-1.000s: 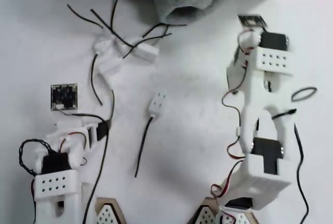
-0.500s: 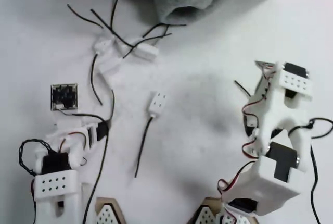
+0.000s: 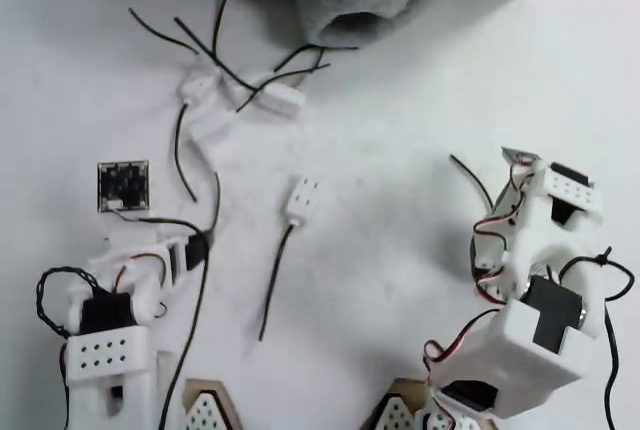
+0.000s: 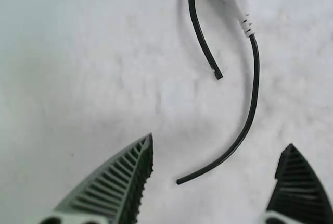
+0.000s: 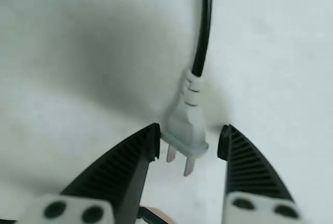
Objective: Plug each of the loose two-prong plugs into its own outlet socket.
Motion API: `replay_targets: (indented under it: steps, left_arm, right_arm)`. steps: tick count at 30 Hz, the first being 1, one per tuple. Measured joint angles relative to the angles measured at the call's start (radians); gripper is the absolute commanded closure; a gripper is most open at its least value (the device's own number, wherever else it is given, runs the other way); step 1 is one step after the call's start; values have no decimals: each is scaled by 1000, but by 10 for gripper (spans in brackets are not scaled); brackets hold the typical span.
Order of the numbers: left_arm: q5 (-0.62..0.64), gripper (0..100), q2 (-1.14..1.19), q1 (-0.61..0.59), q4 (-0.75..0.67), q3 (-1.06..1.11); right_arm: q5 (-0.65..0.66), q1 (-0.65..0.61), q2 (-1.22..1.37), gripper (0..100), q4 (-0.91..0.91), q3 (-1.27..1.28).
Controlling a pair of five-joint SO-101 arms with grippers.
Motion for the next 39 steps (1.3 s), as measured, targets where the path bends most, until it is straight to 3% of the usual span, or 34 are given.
replay_targets:
  steps: [10, 24, 39]
  left_arm:
    - [0, 635, 0, 0, 0, 0]
    - [0, 635, 0, 0, 0, 0]
    - [0, 635, 0, 0, 0, 0]
  right_arm:
    - [0, 5, -15, 844, -51, 43]
    - [-172, -64, -15, 847, -52, 43]
    - [-178, -87, -15, 847, -109, 49]
